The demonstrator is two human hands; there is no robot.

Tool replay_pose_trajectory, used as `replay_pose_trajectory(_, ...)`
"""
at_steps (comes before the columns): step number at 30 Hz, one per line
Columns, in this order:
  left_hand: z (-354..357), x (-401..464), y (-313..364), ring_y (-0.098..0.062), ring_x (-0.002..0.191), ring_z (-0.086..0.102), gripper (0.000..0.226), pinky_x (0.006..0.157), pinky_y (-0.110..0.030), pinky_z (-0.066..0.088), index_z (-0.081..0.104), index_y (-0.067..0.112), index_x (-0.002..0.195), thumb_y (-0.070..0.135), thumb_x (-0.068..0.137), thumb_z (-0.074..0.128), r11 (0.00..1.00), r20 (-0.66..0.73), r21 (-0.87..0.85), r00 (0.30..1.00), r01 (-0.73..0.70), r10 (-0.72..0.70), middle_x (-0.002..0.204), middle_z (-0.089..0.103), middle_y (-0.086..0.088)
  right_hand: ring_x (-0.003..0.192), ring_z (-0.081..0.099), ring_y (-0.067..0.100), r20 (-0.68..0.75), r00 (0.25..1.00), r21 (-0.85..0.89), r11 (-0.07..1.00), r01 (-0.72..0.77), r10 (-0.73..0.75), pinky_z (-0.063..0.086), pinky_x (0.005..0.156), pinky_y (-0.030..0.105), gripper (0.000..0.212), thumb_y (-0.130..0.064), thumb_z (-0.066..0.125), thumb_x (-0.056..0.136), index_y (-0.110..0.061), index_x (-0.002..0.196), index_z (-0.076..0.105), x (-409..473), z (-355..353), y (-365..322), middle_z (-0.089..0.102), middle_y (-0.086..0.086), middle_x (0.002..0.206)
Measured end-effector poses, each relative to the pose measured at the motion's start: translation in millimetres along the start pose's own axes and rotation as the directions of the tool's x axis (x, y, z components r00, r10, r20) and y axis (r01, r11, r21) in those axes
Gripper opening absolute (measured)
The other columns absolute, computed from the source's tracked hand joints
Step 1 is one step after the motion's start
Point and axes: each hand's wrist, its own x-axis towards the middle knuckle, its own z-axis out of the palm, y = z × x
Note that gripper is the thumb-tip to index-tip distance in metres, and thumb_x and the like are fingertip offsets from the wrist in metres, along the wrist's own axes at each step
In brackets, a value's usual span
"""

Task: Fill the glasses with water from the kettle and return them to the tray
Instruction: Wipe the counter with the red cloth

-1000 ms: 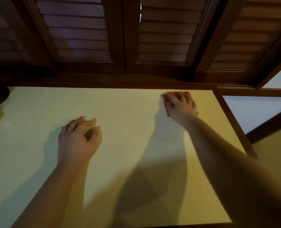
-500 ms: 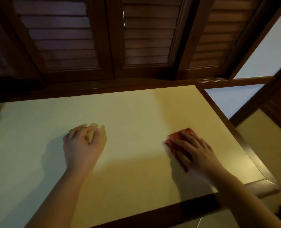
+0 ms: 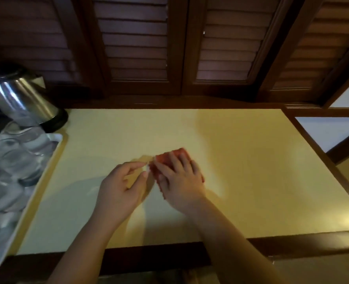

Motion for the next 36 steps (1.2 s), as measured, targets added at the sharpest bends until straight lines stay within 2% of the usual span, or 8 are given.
replay_pose_trajectory(3,-28,-12,-11,0.021,0.104,0.056,0.026,0.092,-0.011,0.044,0.070,0.038,0.122,0.039,0.097,0.068,0.993,-0.019,0.117,0.999,-0.027,0.030,0.115,0.065,0.029,0.165,-0.003,0.025,0.105,0.942,0.011,0.948,0.318,-0.318,0.002,0.130,0.058,0.046,-0.055,0.029,0.107,-0.053,0.151,0.043,-44,14,-52,0.016,-0.009,0.177)
replay_pose_trajectory(7,-51,-26,-22,0.002,0.118,0.057,0.037,0.096,-0.020,0.043,0.067,0.035,0.132,0.043,0.096,0.067,0.979,-0.004,0.197,0.999,-0.049,0.051,0.125,0.064,0.022,0.163,-0.005,0.009,0.175,0.845,0.037,0.861,0.507,-0.505,0.004,0.130,0.044,0.048,-0.061,0.033,0.106,-0.066,0.153,0.029,-68,2,-17,0.009,-0.024,0.175)
replay_pose_trajectory(17,-63,-64,-35,0.007,0.128,0.043,0.057,0.097,-0.010,0.038,0.041,0.045,0.149,0.057,0.097,0.061,0.984,0.010,0.168,0.998,0.055,-0.058,0.138,0.046,0.032,0.164,-0.003,0.031,0.033,0.995,-0.107,0.990,-0.095,0.099,0.005,0.131,0.060,0.054,-0.057,0.017,0.110,-0.054,0.163,0.011,104,-12,-6,0.008,-0.004,0.178)
replay_pose_trajectory(21,-68,-68,-34,0.007,0.132,0.040,0.070,0.103,-0.014,0.038,0.028,0.040,0.156,0.064,0.097,0.057,0.988,-0.088,0.137,0.995,0.066,-0.054,0.143,0.038,0.030,0.163,-0.011,0.030,0.131,0.985,-0.121,0.985,0.126,-0.110,0.000,0.130,0.059,0.056,-0.054,0.021,0.109,-0.054,0.163,0.010,103,14,-107,0.001,-0.005,0.178)
replay_pose_trajectory(25,-80,-59,-32,0.000,0.129,0.049,0.067,0.105,-0.030,0.051,0.032,0.040,0.153,0.067,0.097,0.054,0.988,-0.169,0.147,0.985,0.051,-0.026,0.140,0.047,0.022,0.164,0.001,0.023,0.287,0.751,-0.069,0.769,0.636,-0.595,0.003,0.132,0.051,0.059,-0.054,0.046,0.104,-0.048,0.160,0.031,34,23,-151,0.016,-0.009,0.175)
replay_pose_trajectory(29,-89,-55,-31,0.008,0.126,0.042,0.068,0.099,-0.015,0.043,0.028,0.042,0.154,0.064,0.096,0.055,0.984,-0.192,0.173,0.981,0.047,-0.013,0.133,0.039,0.031,0.161,0.015,0.008,0.274,0.500,0.162,0.552,0.818,-0.821,0.019,0.128,0.042,0.043,-0.051,0.056,0.100,-0.047,0.143,0.051,7,14,-96,0.035,-0.019,0.166)
replay_pose_trajectory(31,-92,-55,-32,0.014,0.128,0.037,0.065,0.098,-0.006,0.035,0.028,0.045,0.152,0.063,0.096,0.056,0.984,-0.185,0.175,0.983,0.042,-0.009,0.132,0.037,0.039,0.160,0.019,0.011,0.292,0.554,0.088,0.599,0.796,-0.780,0.026,0.125,0.045,0.041,-0.054,0.052,0.100,-0.049,0.141,0.052,37,3,-62,0.031,-0.021,0.168)
replay_pose_trajectory(36,-86,-47,-35,0.019,0.133,0.032,0.058,0.096,-0.004,0.034,0.032,0.052,0.147,0.063,0.096,0.058,0.983,-0.181,0.180,0.983,0.048,-0.015,0.134,0.031,0.052,0.162,0.015,0.020,0.117,0.932,-0.113,0.927,0.357,-0.344,0.026,0.127,0.058,0.053,-0.063,0.027,0.102,-0.052,0.153,0.033,157,-15,-23,0.024,-0.013,0.172)
